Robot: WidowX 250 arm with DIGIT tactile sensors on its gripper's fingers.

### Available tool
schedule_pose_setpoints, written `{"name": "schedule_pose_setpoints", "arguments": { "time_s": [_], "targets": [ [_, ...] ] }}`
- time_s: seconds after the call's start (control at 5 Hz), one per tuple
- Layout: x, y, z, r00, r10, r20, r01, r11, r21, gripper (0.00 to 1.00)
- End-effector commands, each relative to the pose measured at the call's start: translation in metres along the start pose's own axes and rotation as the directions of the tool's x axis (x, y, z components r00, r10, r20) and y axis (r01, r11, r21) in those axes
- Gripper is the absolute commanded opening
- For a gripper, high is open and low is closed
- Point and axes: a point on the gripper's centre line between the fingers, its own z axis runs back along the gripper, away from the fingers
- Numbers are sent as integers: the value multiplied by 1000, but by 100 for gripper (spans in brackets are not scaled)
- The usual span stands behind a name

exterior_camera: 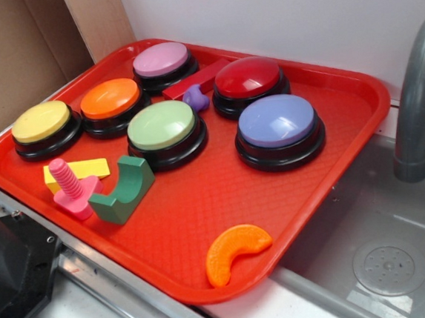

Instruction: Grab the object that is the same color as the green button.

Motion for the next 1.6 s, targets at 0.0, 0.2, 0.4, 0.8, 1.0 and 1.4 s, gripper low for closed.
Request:
{"name": "schedule_pose_setpoints", "arguments": {
  "time_s": [0.0, 0.2, 0.4, 0.8, 1.0, 1.4],
  "targets": [
    [0, 0, 0, 1000, 0, 0, 0, 1000, 0, 100],
    [9, 4, -30, 998, 55, 26, -55, 998, -11, 100],
    [13, 7, -54, 993, 110, 43, -110, 994, 0, 100],
    [26, 17, -129, 993, 121, 7, -121, 992, -17, 100],
    [34, 12, -170, 993, 121, 0, -121, 991, -50, 100],
    [40, -2, -220, 988, 154, -12, -154, 987, -41, 100]
  ]
}}
